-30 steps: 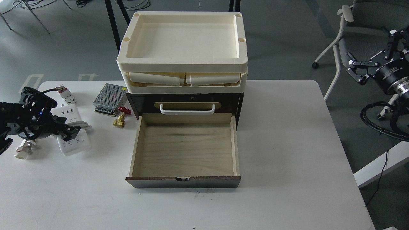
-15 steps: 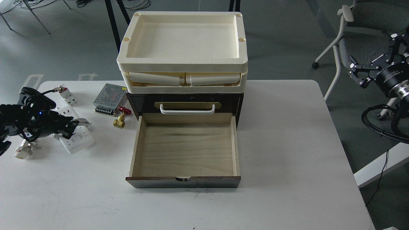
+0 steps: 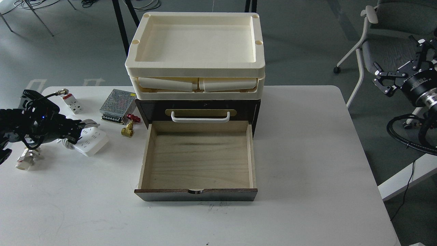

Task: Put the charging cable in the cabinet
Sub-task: 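Lift the power strip with the left gripper and carry it over the open drawer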

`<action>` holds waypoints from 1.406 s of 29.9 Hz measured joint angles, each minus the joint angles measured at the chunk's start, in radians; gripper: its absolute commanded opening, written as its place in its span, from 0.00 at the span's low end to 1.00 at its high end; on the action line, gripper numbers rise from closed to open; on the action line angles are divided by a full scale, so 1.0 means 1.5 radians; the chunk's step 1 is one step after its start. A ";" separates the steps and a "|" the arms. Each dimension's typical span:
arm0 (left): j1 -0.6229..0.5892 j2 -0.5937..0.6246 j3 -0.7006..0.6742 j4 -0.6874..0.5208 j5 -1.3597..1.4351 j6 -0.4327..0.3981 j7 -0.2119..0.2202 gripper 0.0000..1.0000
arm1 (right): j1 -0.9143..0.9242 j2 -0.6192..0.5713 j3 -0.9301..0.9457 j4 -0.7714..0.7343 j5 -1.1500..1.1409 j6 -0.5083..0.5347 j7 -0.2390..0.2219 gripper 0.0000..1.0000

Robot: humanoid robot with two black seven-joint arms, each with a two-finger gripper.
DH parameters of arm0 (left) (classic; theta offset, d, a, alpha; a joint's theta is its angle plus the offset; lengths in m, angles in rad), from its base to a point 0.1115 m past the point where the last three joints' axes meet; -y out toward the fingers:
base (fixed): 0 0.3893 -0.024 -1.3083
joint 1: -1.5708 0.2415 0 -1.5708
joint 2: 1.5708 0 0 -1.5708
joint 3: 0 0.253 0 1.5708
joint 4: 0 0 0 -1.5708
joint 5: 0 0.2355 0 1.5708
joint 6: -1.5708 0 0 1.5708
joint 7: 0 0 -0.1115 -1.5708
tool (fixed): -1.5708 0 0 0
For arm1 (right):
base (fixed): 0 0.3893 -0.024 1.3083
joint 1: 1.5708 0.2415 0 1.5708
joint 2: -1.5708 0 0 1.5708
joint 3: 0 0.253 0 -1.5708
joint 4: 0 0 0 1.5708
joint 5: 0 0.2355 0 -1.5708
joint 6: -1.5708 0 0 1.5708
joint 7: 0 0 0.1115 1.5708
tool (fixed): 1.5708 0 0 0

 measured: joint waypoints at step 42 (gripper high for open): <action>-0.012 0.316 -0.012 -0.713 -0.620 -0.151 0.000 0.00 | 0.000 0.010 -0.001 -0.057 0.000 0.000 0.000 1.00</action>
